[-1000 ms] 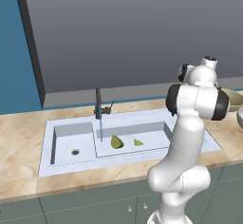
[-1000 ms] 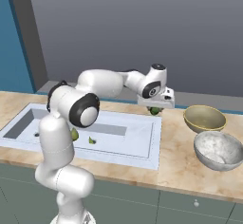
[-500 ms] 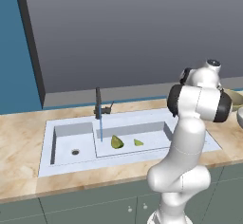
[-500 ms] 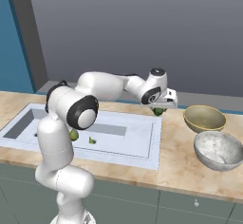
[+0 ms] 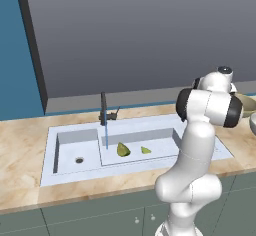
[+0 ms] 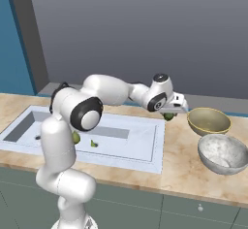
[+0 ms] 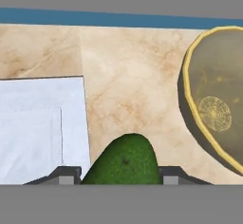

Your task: Pick the lemon wedges from the sink and place them in one bowl. Place the avocado in the other bowl. Then turn off the sink faucet.

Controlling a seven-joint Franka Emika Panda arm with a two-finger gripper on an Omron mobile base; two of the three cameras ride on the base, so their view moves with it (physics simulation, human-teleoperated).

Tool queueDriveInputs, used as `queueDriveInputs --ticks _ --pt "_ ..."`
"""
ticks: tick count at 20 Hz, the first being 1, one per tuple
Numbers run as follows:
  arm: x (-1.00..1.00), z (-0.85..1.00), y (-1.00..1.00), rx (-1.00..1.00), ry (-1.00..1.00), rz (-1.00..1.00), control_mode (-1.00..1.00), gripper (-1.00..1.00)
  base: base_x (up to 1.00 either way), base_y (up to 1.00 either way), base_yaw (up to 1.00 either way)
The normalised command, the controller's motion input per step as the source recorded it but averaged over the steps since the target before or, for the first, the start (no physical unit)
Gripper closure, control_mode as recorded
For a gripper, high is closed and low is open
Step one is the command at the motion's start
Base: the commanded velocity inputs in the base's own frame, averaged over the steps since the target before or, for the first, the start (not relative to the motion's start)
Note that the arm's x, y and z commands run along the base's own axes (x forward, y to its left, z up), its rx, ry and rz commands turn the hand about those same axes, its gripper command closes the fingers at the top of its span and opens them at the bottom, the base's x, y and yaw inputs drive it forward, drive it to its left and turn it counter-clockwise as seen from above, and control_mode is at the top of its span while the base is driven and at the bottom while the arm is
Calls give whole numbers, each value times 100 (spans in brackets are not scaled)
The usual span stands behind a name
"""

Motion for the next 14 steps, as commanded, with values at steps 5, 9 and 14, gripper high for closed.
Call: queueDriveInputs --ticks 5,9,14 --pt "13 4 -37 -1 1 -11 -100 100 0 0 0" --pt "12 12 -31 0 2 -10 -100 100 0 0 0" --pt "19 7 -20 0 5 -9 -100 100 0 0 0"
